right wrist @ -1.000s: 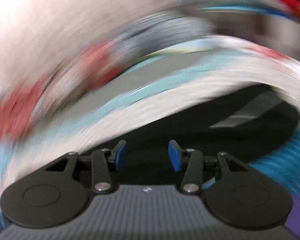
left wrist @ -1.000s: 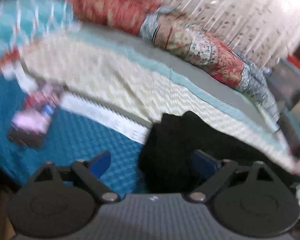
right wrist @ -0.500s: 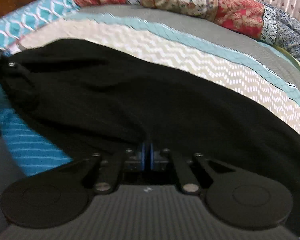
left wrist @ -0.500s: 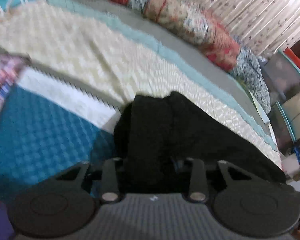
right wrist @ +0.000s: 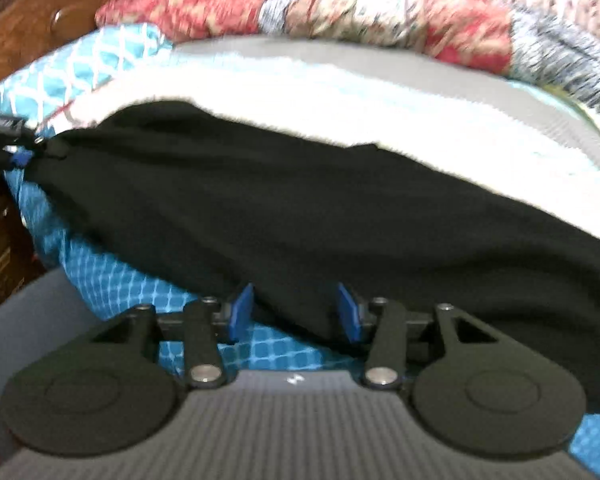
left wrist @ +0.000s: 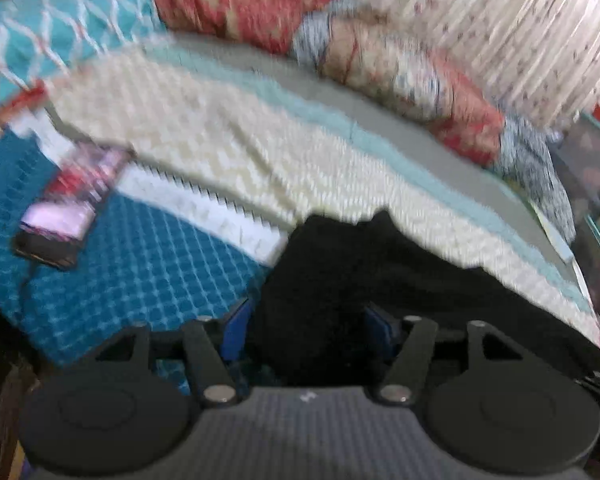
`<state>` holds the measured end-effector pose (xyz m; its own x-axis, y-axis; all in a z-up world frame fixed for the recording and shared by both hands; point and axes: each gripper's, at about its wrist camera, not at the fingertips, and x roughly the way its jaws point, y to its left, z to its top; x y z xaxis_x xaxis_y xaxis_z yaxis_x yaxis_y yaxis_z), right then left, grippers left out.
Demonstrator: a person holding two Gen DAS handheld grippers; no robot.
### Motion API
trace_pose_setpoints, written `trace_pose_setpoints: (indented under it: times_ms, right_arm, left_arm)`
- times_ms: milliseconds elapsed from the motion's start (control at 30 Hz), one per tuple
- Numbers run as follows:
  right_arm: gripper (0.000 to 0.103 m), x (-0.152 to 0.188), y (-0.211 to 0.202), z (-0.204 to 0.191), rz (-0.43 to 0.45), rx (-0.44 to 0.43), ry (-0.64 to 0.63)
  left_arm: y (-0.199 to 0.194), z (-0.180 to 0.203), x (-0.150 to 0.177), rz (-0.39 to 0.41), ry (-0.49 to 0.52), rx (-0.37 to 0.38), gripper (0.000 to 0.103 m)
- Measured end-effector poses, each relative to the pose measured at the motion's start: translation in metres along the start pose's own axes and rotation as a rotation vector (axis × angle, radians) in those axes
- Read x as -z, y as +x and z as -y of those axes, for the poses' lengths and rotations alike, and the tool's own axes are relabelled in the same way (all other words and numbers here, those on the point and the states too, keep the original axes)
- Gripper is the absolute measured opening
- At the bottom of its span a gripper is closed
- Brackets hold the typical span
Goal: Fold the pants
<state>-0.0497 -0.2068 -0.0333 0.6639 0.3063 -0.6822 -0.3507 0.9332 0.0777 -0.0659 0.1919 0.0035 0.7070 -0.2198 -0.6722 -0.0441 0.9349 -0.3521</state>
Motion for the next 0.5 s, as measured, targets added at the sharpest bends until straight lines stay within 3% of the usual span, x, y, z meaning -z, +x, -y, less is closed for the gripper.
trace_pose_setpoints:
  times_ms: [100,200,300,400,467,500]
  right_arm:
    - [0.049,-0.003,-0.007,0.019,0.046,0.039,0.077]
    - [0.049,-0.001,-0.002,0.033,0.057,0.080,0.170]
    - [0.049,-0.002,0.012,0.041,0.043,0.098,0.237]
    - [0.049,0.000,0.019,0.053,0.039,0.092,0.295]
    - [0.049,0.004,0.020,0.068,0.025,0.115,0.340]
    - [0.049,0.008,0.017,0.079,0.012,0.148,0.366]
  left_arm:
    - [-0.021,0.036,0.007,0.117,0.101,-0.008,0.057]
    - [-0.021,0.075,0.012,0.163,0.204,0.064,0.057]
    - [0.001,0.106,0.018,0.129,0.326,0.108,0.057]
    - [0.040,0.117,0.022,0.066,0.388,0.078,0.056]
    - [0.075,0.113,0.021,-0.024,0.397,0.000,0.056]
    - [0.096,0.107,0.021,-0.086,0.398,-0.083,0.054]
